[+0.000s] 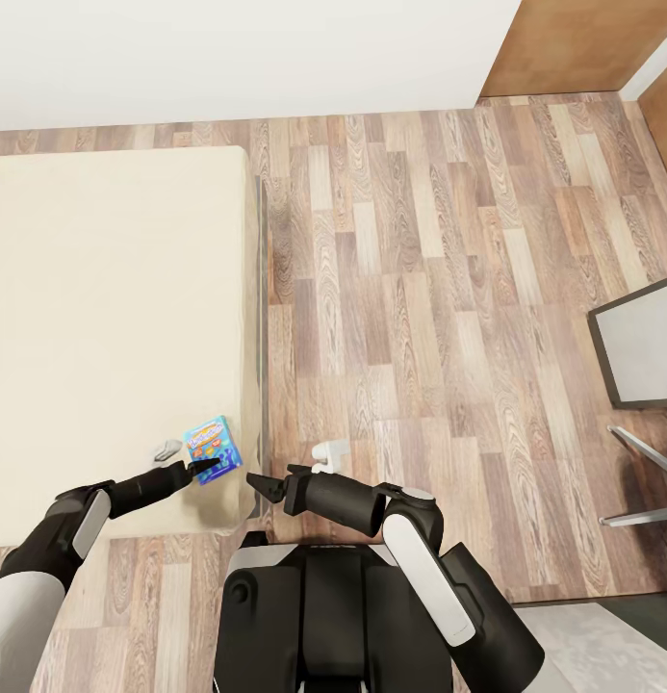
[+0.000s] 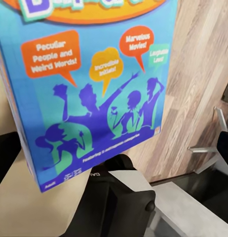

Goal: Put all the toys in the child's room - the three board games (two on the bed and one on the table), the two jigsaw puzzles on the table, and the tennis ball on the table - inside the toy box on the table in the child's room.

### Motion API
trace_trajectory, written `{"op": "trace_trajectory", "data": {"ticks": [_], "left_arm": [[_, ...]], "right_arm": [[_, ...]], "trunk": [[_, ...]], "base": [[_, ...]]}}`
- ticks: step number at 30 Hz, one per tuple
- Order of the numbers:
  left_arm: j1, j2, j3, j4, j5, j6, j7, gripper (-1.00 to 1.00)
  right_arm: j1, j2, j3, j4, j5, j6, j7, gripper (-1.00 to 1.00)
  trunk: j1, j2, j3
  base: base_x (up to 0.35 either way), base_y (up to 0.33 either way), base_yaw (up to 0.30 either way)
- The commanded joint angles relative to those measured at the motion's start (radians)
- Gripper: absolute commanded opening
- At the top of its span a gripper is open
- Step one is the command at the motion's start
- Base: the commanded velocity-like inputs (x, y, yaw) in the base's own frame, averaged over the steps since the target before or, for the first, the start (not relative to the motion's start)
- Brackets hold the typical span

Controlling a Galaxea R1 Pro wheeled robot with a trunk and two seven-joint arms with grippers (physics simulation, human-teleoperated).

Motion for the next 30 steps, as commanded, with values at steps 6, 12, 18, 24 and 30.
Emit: {"op": "trace_trajectory", "data": {"ticks": [6, 12, 18, 24, 30], "left_arm": [[0.000, 0.001, 0.003, 0.000, 0.003, 0.005, 0.000, 1.00], [-0.001, 0.002, 0.005, 0.000, 0.002, 0.004, 0.002, 1.00], [-0.001, 0.003, 0.006, 0.000, 0.001, -0.023, 0.007, 1.00], [-0.001, 0.002, 0.005, 0.000, -0.001, -0.039, 0.013, 1.00], [-0.001, 0.001, 0.003, 0.000, -0.002, -0.043, 0.015, 1.00]], "right_arm": [[0.000, 0.000, -0.001, 0.000, 0.001, 0.005, 0.003, 1.00], [0.000, 0.000, -0.001, -0.001, 0.001, 0.005, 0.003, 1.00], [0.000, 0.000, -0.001, -0.001, 0.001, 0.005, 0.003, 1.00], [0.000, -0.001, -0.002, 0.000, 0.001, 0.005, 0.003, 1.00], [0.000, 0.000, -0.002, 0.000, 0.001, 0.005, 0.003, 1.00]], "trunk": [[0.001, -0.001, -0.001], [0.001, -0.001, -0.001], [0.001, -0.001, -0.001], [0.001, -0.001, -0.001], [0.001, -0.001, -0.001]], "base": [[0.000, 0.000, 0.000], [0.000, 0.000, 0.000], [0.000, 0.000, 0.000], [0.000, 0.000, 0.000], [0.000, 0.000, 0.000]]}}
